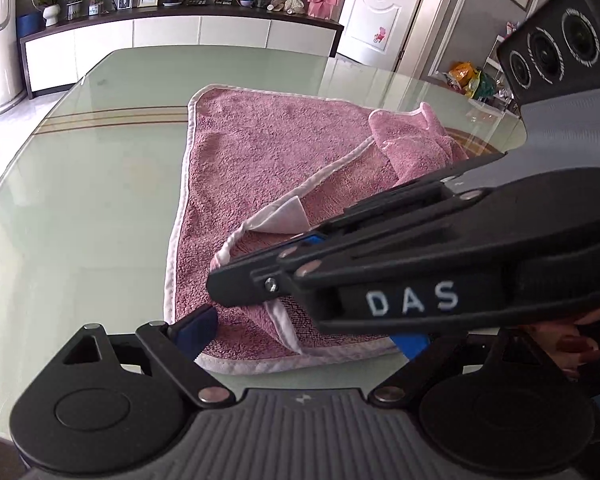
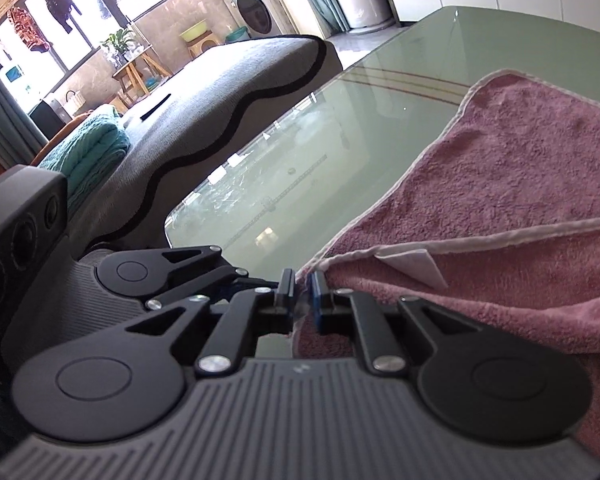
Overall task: Fold towel
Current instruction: 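Lift the grasped towel corner with the right tool and fold it across the towel, then lower the left tool onto the towel edge and grasp it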
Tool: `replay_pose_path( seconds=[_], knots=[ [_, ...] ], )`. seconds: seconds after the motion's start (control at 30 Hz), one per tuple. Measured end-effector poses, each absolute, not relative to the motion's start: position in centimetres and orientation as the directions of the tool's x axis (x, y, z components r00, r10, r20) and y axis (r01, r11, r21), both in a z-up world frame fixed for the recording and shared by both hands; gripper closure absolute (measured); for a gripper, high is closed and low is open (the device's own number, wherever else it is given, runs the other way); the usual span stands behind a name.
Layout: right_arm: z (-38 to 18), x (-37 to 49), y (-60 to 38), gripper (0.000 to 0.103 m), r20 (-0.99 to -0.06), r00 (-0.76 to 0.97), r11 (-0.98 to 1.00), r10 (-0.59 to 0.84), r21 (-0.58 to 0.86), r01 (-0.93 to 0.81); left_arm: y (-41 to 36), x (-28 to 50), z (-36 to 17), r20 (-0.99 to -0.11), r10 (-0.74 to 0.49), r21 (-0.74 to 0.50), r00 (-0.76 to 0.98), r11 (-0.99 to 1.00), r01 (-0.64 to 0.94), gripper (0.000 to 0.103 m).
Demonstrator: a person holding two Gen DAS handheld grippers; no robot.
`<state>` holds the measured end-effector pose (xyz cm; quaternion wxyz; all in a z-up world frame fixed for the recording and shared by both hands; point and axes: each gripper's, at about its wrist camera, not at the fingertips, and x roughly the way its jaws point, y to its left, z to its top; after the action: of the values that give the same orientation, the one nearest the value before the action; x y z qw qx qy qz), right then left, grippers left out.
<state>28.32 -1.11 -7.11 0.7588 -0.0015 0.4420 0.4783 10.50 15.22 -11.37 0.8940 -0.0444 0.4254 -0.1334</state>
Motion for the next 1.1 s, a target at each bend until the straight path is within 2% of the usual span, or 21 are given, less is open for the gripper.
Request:
replay_pose_path(
  seconds=[0.03, 0.07, 0.17, 0.27, 0.33, 0.4, 0.5, 0.67, 0.73, 0.8, 0.83, 0.9, 0.97, 1.1],
  knots=[
    [-7.0, 28.3, -1.3, 0.059, -0.665, 0.155, 0.541, 0.731, 0.425, -0.726, 15.1, 10.5, -11.4, -0.751, -0.27, -0.184, 0.602, 0.962, 0.201, 0.01],
    [-6.6, 28.1, -1.7, 0.054, -0.652, 0.167, 0.538, 0.739, 0.423, -0.729, 15.1, 10.5, -11.5, -0.752, -0.269, -0.184, 0.602, 0.962, 0.2, 0.01],
    [-5.3, 27.4, -3.0, 0.052, -0.63, 0.222, 0.546, 0.744, 0.382, -0.746, 15.4, 10.7, -11.4, -0.747, -0.285, -0.214, 0.601, 0.959, 0.188, 0.01],
    [-4.2, 26.8, -6.0, 0.062, -0.602, 0.316, 0.587, 0.734, 0.327, -0.741, 15.9, 11.1, -11.4, -0.741, -0.305, -0.252, 0.598, 0.952, 0.173, 0.01],
    [-4.1, 26.5, -8.5, 0.075, -0.605, 0.401, 0.648, 0.688, 0.263, -0.715, 16.2, 11.3, -11.4, -0.736, -0.322, -0.278, 0.595, 0.946, 0.169, 0.01],
    [-4.5, 26.0, -11.7, 0.083, -0.628, 0.481, 0.716, 0.612, 0.183, -0.674, 16.4, 11.8, -11.4, -0.734, -0.336, -0.301, 0.589, 0.94, 0.162, 0.01],
    [-5.5, 25.3, -16.7, 0.086, -0.671, 0.543, 0.794, 0.505, 0.115, -0.597, 17.0, 12.3, -11.5, -0.727, -0.362, -0.347, 0.584, 0.927, 0.143, 0.01],
    [-7.6, 24.5, -22.5, 0.086, -0.736, 0.557, 0.869, 0.384, 0.085, -0.487, 17.3, 13.4, -11.7, -0.719, -0.39, -0.405, 0.576, 0.908, 0.109, 0.012],
    [-8.2, 24.1, -23.6, 0.086, -0.747, 0.557, 0.882, 0.364, 0.084, -0.463, 17.2, 13.7, -11.6, -0.722, -0.386, -0.409, 0.575, 0.907, 0.096, 0.018],
    [-8.6, 23.8, -24.4, 0.086, -0.75, 0.556, 0.889, 0.358, 0.093, -0.448, 17.3, 14.0, -11.6, -0.723, -0.376, -0.409, 0.58, 0.909, 0.08, 0.032],
    [-8.8, 23.7, -24.6, 0.086, -0.752, 0.555, 0.891, 0.357, 0.096, -0.443, 17.3, 14.1, -11.6, -0.724, -0.37, -0.407, 0.582, 0.91, 0.073, 0.035],
    [-9.1, 23.7, -24.8, 0.086, -0.759, 0.549, 0.894, 0.348, 0.092, -0.439, 17.3, 14.3, -11.7, -0.739, -0.337, -0.38, 0.584, 0.923, 0.052, 0.054],
    [-9.2, 23.7, -24.8, 0.086, -0.764, 0.547, 0.894, 0.342, 0.086, -0.439, 17.5, 14.3, -11.6, -0.746, -0.32, -0.366, 0.583, 0.93, 0.042, 0.062],
    [-9.3, 23.7, -24.7, 0.086, -0.763, 0.548, 0.891, 0.343, 0.08, -0.446, 18.1, 14.3, -11.7, -0.748, -0.321, -0.374, 0.581, 0.927, 0.03, 0.067]
  ],
)
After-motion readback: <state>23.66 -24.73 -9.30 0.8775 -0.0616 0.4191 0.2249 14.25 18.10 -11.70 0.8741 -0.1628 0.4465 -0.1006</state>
